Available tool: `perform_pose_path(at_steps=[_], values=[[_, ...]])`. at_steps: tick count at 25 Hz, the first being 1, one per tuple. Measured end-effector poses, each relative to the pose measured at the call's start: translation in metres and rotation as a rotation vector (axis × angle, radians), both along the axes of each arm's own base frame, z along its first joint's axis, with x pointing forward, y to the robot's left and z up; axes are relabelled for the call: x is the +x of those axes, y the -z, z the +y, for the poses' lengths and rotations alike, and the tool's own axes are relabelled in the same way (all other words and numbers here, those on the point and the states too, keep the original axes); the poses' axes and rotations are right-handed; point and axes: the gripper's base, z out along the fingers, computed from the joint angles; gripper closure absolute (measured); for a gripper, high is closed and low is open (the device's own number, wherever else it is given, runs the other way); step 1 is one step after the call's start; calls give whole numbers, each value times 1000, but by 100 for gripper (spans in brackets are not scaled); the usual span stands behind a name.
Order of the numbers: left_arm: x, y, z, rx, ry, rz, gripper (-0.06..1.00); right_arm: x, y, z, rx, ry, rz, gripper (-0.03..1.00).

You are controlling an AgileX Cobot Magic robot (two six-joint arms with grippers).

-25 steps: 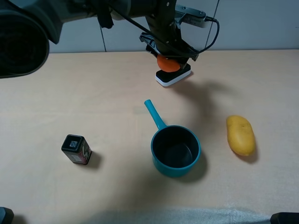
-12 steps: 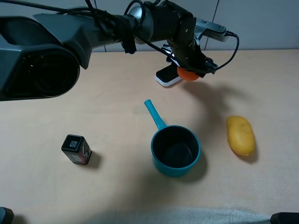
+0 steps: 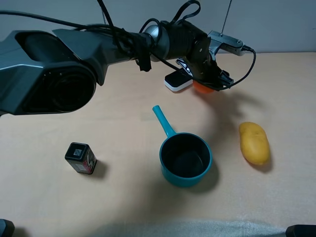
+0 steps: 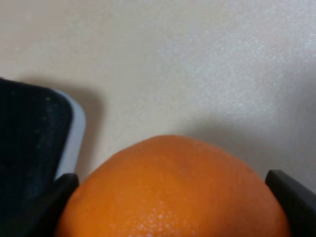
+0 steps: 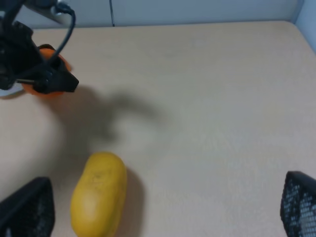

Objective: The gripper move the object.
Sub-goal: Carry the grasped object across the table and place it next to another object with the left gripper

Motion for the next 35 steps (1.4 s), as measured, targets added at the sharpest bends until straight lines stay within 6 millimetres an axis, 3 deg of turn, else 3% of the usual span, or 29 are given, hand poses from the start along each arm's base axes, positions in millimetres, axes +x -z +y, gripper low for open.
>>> perform_pose_path(at_steps=[6,21,29,35], values=[[0,9,-1,3,2,5,20,0,0,0,0,0,0,27],[1,8,-2,-11,4,-6,19,0,0,0,0,0,0,27],[1,7,-3,-31,4,-14,0,0,0,0,1,-1,-1,27],[1,7,-3,-38,-4,-7,-5,0,0,0,1,-1,-1,27]])
